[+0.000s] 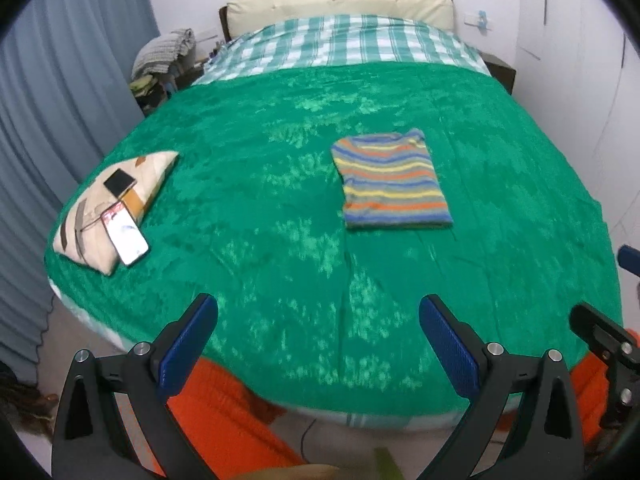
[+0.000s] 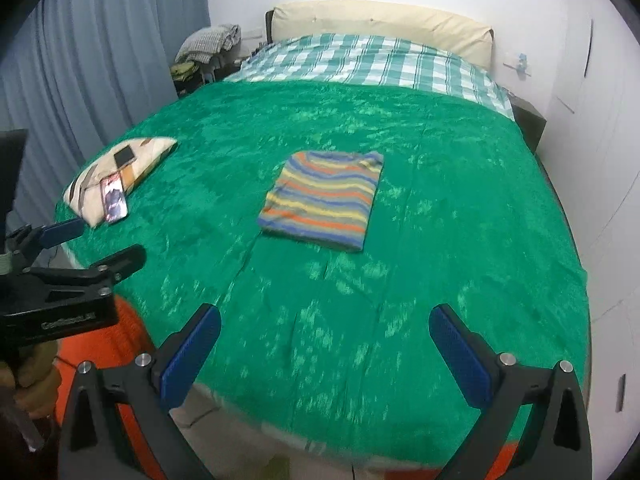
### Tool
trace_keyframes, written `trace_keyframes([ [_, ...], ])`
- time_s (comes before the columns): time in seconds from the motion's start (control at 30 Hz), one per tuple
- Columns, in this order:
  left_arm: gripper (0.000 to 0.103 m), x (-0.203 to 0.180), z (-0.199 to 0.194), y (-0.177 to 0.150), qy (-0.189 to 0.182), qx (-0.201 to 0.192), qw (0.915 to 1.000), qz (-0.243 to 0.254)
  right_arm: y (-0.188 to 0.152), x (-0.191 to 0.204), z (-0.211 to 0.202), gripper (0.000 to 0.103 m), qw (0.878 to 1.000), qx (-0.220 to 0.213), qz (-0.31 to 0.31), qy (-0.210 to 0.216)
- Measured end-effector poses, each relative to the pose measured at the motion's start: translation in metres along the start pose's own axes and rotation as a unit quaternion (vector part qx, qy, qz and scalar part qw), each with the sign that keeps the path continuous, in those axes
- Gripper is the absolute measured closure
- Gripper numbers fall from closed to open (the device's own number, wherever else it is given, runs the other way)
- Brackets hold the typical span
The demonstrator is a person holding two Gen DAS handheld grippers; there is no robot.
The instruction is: Fold small clothes
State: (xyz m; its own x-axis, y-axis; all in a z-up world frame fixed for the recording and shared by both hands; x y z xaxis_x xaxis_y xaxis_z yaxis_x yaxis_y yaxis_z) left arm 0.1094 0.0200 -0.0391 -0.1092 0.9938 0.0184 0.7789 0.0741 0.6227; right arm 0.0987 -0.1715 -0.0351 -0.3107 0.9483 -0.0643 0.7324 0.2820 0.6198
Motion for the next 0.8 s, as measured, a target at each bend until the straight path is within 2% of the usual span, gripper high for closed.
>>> trace_keyframes([
  [0.1, 0.002, 0.003, -0.013, -0.008, 0.002, 0.000, 1.0000, 0.002, -0.011, 0.011, -0.029, 0.000, 1.000, 0.015, 0.012, 0.017],
  [0.17, 0.002, 0.003, -0.025, -0.012, 0.006, -0.009, 0.9999, 0.008, -0.013, 0.019, -0.043, 0.000, 0.999, 0.009, 0.012, 0.032],
  [0.27, 0.002, 0.005, -0.034, -0.013, 0.003, -0.013, 0.9999, 0.006, -0.014, 0.025, -0.056, 0.000, 1.000, 0.000, 0.005, 0.019],
  [0.47, 0.001, 0.007, -0.037, -0.011, 0.002, -0.022, 0.9997, -0.003, -0.014, 0.014, -0.052, 0.000, 1.000, -0.002, 0.017, -0.009],
  [0.57, 0.001, 0.005, -0.034, -0.013, -0.007, -0.015, 0.9998, -0.006, -0.013, 0.012, -0.050, 0.000, 1.000, -0.003, 0.021, -0.010],
  [0.8, 0.002, 0.004, -0.033, -0.011, -0.001, -0.024, 0.9997, -0.006, -0.012, 0.012, -0.043, 0.000, 1.000, -0.001, 0.020, -0.006],
])
Point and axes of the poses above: each gripper's, at about its wrist camera, not at the fingertips, and z roughly the way its jaws point, x to its left, y to its top, the point moved 6 cm from there along z, roughly the way its jaws point, and after that the axes turned 9 degrees about -z, right-handed, at the moved point
